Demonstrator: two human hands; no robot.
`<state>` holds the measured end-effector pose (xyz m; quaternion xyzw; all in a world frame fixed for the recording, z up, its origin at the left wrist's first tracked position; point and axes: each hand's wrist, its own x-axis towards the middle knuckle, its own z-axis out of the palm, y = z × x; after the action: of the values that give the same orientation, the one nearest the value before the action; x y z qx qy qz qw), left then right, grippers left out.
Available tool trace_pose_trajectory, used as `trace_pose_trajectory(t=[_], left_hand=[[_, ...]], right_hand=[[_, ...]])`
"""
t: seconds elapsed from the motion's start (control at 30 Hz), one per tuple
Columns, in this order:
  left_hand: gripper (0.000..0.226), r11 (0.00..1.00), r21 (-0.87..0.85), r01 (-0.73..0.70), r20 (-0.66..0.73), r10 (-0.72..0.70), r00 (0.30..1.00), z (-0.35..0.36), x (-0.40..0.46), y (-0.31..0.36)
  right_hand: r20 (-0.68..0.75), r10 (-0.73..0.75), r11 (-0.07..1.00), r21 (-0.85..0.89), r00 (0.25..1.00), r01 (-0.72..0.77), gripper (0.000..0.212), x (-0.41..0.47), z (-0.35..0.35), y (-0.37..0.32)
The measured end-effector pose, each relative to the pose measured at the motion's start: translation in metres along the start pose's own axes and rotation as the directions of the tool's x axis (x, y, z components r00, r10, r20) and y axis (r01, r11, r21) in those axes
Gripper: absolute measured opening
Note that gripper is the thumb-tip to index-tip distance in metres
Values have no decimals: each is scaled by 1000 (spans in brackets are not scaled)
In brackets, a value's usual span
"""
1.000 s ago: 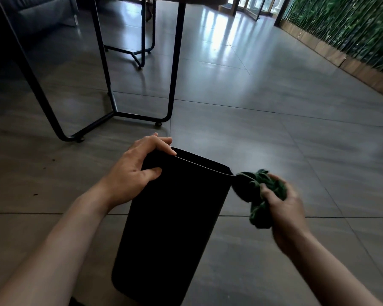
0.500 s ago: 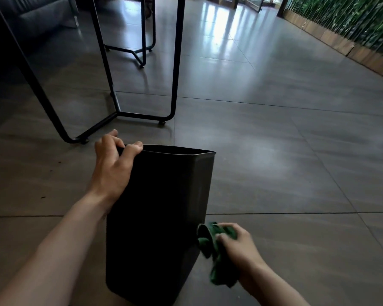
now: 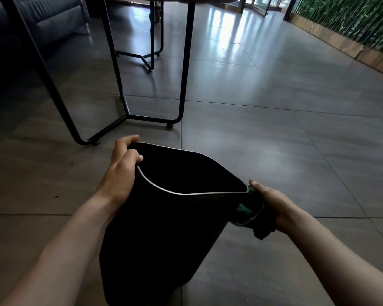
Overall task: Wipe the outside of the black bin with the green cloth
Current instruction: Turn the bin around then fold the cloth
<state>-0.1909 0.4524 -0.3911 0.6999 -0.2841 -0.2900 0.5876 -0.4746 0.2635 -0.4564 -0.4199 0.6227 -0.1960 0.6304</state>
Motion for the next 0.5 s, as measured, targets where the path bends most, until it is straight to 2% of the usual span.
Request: trace_pose_trajectory(t=[0.07, 0.13, 0.2, 0.27, 0.37, 0.5], left_hand=[[74, 994, 111, 15, -13, -13, 1000, -7, -3, 3], [82, 962, 255, 98, -42, -90, 995, -15, -9, 6], [78, 884, 412, 219, -99, -195, 976, -26, -18, 8], [58, 825, 489, 283, -137, -248, 959, -37, -24, 9], [39, 853, 432, 293, -124, -266, 956, -45, -28, 11], [35, 911, 319, 260, -134, -228, 964, -38, -25, 7]], right_hand=[[93, 21, 1000, 21, 995, -23, 50, -1, 11, 7], [180, 21, 998, 56, 983, -32, 51, -4, 24, 11], [247, 27, 995, 86, 969, -50, 53, -10, 37, 12], [276, 7, 994, 104, 961, -37, 58, -15, 45, 9], [291, -25, 997, 84, 957, 0, 59, -26, 51, -2], [267, -93, 994, 86, 959, 73, 42, -36, 44, -15]])
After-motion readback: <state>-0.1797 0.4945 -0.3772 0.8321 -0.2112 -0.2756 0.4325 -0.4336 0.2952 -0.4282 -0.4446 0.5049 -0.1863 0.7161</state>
